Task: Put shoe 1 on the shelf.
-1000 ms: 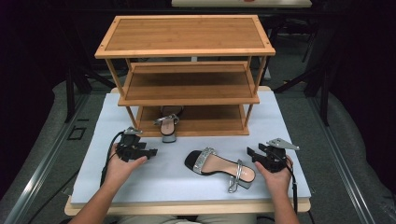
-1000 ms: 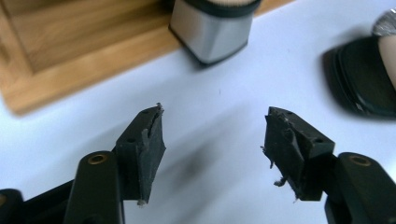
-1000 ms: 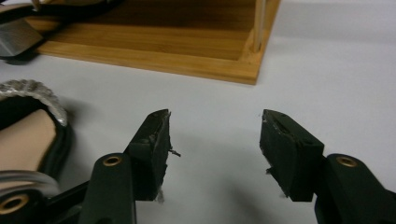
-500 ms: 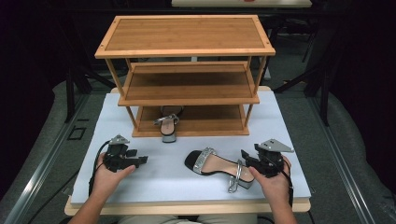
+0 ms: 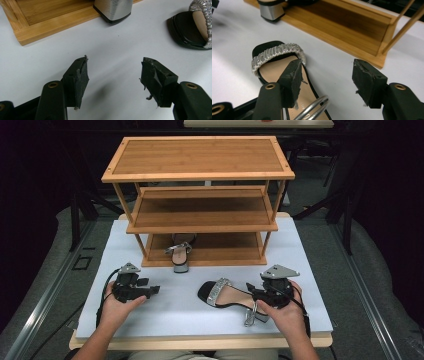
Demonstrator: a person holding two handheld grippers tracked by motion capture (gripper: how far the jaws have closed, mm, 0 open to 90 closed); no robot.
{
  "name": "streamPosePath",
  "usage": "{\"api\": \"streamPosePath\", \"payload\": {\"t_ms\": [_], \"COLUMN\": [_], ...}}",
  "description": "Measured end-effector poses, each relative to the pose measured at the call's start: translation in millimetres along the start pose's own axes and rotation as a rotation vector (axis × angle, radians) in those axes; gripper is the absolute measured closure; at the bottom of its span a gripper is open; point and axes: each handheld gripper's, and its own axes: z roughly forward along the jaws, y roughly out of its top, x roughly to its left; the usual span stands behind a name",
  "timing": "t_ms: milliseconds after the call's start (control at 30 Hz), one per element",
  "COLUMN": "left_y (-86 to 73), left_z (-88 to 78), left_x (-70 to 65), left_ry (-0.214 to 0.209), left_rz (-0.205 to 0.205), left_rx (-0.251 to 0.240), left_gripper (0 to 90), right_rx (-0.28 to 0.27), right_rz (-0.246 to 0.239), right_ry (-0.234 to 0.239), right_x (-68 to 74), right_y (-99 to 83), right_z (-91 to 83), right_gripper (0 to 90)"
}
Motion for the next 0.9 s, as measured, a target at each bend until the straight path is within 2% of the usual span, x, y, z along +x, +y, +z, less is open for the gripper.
{"api": "streamPosePath", "payload": {"t_ms": [33,67,100,167,200,267,300,367,400,433,533,567,600,667,700,733,767,800,900], "left_y": [0.0,-0.8,-0.9,-0.7,-0.1,0.0,0.0,-0.1,-0.5,-0.5,-1.4,-1.4,-1.5,-1.5,-1.6,-1.6,-1.6,-1.6,-1.9], "left_z": [0.0,0.0,0.0,-0.1,-0.8,-1.4,-1.4,-1.6,-2.3,-2.3,-3.5,-3.7,-4.0,-4.5,-4.4,-4.3,-3.8,-3.5,-2.1], "left_x": [0.0,0.1,0.4,1.1,1.8,1.9,1.9,1.8,2.1,2.1,3.4,3.9,4.3,5.3,5.4,5.3,5.1,4.8,4.2], "left_ry": [0.000,0.003,0.002,0.001,0.002,0.006,0.006,0.007,0.004,0.004,0.007,0.007,0.006,0.008,0.008,0.008,0.007,0.007,0.009], "left_rz": [0.000,-0.002,-0.002,-0.002,-0.003,-0.003,-0.003,-0.003,-0.004,-0.004,-0.015,-0.017,-0.021,-0.019,-0.019,-0.019,-0.019,-0.022,-0.024], "left_rx": [0.000,-0.002,-0.002,-0.004,-0.005,-0.009,-0.009,-0.008,-0.004,-0.004,-0.006,-0.011,-0.011,-0.012,-0.012,-0.010,-0.010,-0.008,-0.007], "left_gripper": [38.2,38.2,38.2,38.2,38.2,38.2,38.2,38.2,38.2,38.2,38.2,38.2,38.2,38.2,38.2,38.2,38.2,38.2,38.2], "right_rx": [0.008,0.022,0.028,0.028,0.057,0.082,0.082,0.103,0.145,0.145,0.184,0.188,0.218,0.233,0.249,0.261,0.266,0.292,0.316], "right_rz": [-0.002,-0.008,-0.015,-0.024,-0.051,-0.086,-0.086,-0.117,-0.155,-0.155,-0.208,-0.216,-0.234,-0.246,-0.256,-0.269,-0.273,-0.291,-0.306], "right_ry": [0.014,0.004,0.030,0.035,0.045,0.062,0.062,0.077,0.084,0.084,0.087,0.115,0.115,0.115,0.138,0.118,0.135,0.140,0.148], "right_x": [-0.3,0.3,-0.1,0.0,0.3,1.2,1.2,3.0,5.1,5.1,9.5,10.5,13.7,15.4,16.5,19.0,20.3,22.5,22.7], "right_y": [1.2,2.9,4.8,5.8,10.3,14.9,14.9,19.0,23.0,23.0,27.3,28.4,30.4,31.5,32.8,33.7,34.5,36.6,38.9], "right_z": [1.2,2.4,4.4,6.3,10.8,14.6,14.6,18.9,22.6,22.6,29.3,31.6,34.5,36.4,38.3,40.1,42.6,46.2,49.9], "right_gripper": [40.4,39.9,39.5,39.3,39.7,40.3,40.3,41.5,42.5,42.5,43.3,43.5,43.6,43.7,43.8,44.0,44.1,44.0,43.8]}}
